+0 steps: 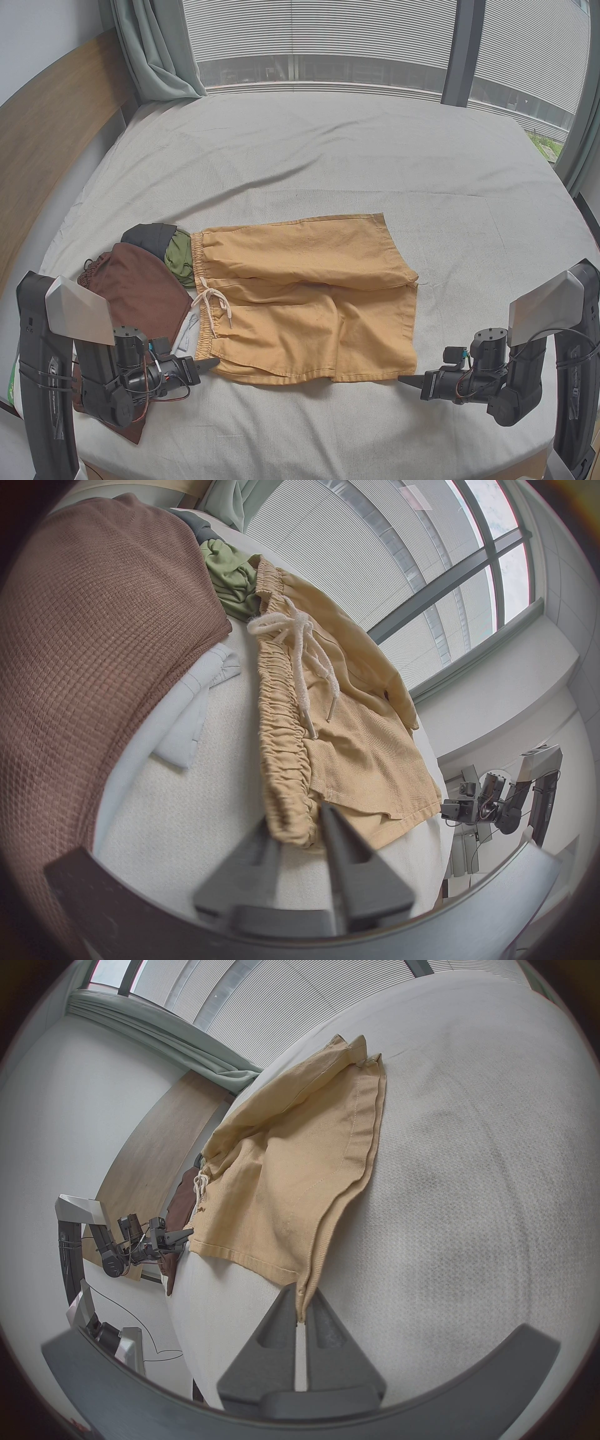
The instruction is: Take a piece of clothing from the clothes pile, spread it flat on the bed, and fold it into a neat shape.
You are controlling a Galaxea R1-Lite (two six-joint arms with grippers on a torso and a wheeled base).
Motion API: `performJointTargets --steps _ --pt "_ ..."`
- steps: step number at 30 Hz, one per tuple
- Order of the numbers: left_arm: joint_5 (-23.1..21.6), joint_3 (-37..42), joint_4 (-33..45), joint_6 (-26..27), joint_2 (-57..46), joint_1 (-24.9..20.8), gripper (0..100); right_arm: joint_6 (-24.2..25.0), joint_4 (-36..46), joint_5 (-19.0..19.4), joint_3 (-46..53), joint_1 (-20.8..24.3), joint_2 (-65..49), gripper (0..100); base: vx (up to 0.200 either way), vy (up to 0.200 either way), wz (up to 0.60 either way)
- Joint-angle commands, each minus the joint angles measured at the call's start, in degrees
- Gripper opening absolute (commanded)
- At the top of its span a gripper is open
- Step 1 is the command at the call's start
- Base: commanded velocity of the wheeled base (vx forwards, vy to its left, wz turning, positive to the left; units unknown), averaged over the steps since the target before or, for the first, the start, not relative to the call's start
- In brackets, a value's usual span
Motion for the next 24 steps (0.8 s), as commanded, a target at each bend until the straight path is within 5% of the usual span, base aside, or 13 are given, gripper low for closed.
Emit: performJointTargets --steps 1,24 --pt "-0.2 0.6 -0.3 0.4 0.0 0.7 0 0.0 0.1 0.1 0.5 -0.1 -0.5 0 0.000 0.000 0.00" --pt "-6.2 11.9 -0.1 5.7 -6.6 5.6 0 -5.7 0.1 0.4 9.2 -2.1 -2.3 0 0.000 0.000 0.00"
